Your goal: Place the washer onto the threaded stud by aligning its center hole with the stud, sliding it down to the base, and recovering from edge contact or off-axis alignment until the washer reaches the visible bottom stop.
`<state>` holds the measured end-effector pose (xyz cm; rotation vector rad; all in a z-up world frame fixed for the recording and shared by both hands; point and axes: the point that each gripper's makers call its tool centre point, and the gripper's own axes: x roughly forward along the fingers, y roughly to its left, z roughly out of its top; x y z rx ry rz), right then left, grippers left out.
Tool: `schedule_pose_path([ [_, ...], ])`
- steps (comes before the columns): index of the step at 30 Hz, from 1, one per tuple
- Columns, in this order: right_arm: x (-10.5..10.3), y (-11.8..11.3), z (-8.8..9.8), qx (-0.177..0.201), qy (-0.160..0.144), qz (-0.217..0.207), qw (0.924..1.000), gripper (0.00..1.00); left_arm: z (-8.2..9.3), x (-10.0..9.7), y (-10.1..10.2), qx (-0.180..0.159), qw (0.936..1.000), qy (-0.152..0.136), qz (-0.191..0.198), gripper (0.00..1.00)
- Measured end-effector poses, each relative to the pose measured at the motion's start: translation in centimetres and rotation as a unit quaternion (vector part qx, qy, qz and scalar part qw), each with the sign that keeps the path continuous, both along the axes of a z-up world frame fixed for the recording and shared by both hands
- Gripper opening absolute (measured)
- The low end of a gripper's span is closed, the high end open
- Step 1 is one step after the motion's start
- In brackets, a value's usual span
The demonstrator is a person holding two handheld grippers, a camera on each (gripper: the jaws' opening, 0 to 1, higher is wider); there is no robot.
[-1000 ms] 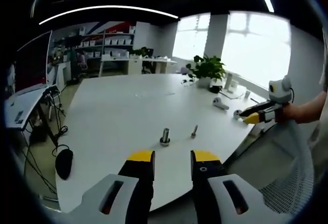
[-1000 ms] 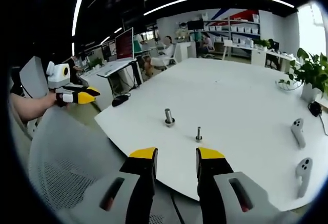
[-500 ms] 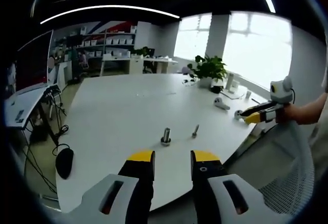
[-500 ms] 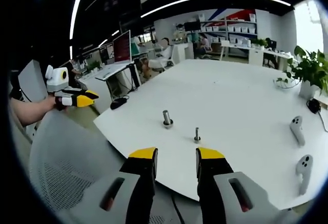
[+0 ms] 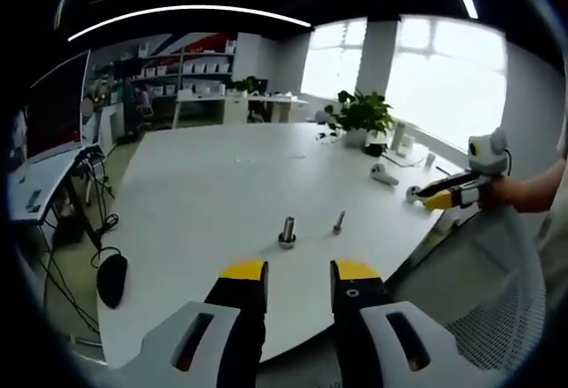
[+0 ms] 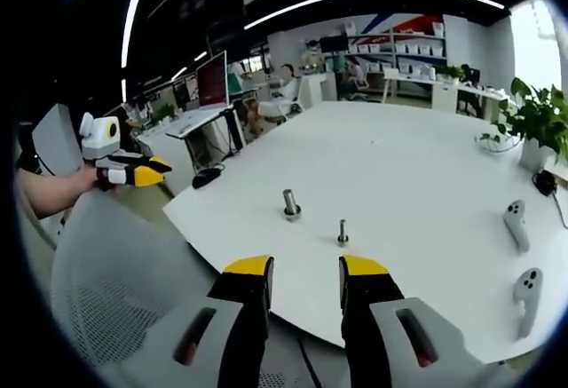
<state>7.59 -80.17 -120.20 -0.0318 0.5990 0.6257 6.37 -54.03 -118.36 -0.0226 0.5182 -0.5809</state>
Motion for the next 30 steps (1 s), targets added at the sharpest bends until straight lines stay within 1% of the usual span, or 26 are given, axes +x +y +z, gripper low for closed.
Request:
schedule_pose_path([
  [5,0.06,-0.20,0.11,0.005,-0.001,-0.008,1.0000,0.32,0.08,0.09,0.11,-0.003,1.0000,-0.003,0.002,0.26],
  [8,0.04,-0.26,0.05,0.007,0.001,-0.011,0.9999,0.32,-0.08,0.00,-0.01,-0.002,1.0000,0.002,-0.001,0.26],
  [12,0.01,-0.19,0.01,0.005,0.002,-0.008,1.0000,0.32,-0.24,-0.11,-0.11,0.000,1.0000,0.007,-0.004,0.26],
  [23,0.04,-0.17,0.02,0.006,0.001,-0.006,1.0000,0.32,-0.15,-0.02,0.01,-0.001,1.0000,0.005,0.001,0.26],
  [30,0.03,-0.18,0.00,0.008,0.003,-0.007,0.9999,0.32,-0.32,-0.13,-0.18,0.001,0.9999,0.009,-0.005,0.26],
])
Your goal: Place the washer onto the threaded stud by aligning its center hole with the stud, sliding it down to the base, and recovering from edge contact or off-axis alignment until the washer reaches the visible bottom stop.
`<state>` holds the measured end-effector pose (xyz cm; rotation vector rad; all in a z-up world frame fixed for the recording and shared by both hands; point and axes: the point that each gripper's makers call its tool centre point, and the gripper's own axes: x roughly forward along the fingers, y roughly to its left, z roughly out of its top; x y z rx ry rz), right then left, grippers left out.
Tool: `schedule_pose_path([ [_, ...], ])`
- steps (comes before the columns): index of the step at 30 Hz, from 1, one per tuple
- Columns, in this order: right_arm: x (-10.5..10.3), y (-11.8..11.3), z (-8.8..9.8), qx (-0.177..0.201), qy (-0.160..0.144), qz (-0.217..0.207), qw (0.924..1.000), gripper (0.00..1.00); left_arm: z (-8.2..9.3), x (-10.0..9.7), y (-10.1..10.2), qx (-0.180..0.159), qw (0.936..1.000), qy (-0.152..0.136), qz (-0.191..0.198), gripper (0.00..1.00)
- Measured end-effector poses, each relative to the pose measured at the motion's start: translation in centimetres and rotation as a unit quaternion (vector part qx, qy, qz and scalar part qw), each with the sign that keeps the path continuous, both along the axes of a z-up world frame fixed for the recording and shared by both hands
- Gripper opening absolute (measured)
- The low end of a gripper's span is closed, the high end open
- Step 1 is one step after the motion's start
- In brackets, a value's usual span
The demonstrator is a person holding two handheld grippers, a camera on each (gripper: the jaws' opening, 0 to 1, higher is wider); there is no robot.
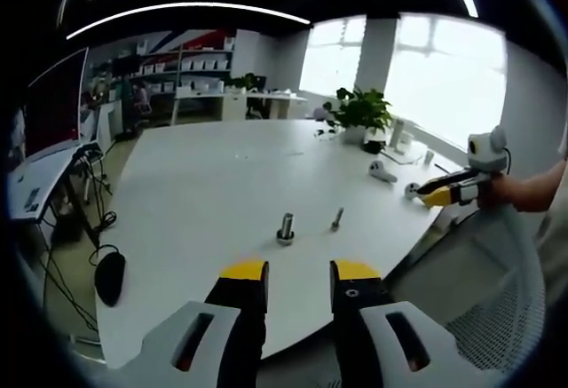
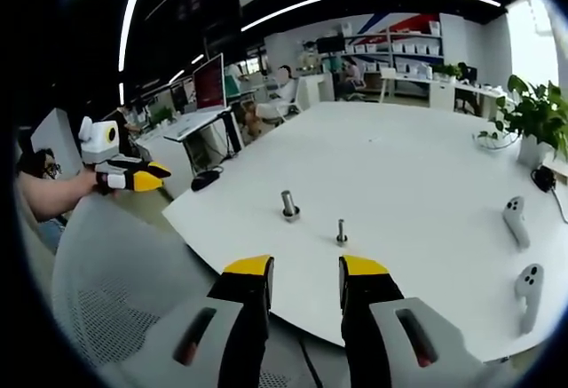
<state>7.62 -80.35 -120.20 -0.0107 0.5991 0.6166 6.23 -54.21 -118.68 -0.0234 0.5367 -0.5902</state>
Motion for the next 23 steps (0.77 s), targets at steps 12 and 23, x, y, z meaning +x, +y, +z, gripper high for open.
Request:
schedule_pose_path([
  [12,-0.13,0.10,-0.14,-0.001,0.004,0.005,1.0000,0.31,-0.38,-0.11,-0.01,0.005,0.9999,0.008,-0.003,0.25],
  [23,-0.20,0.10,-0.21,-0.001,0.008,0.003,1.0000,0.31,-0.54,-0.20,-0.07,0.007,0.9999,0.013,-0.006,0.25],
])
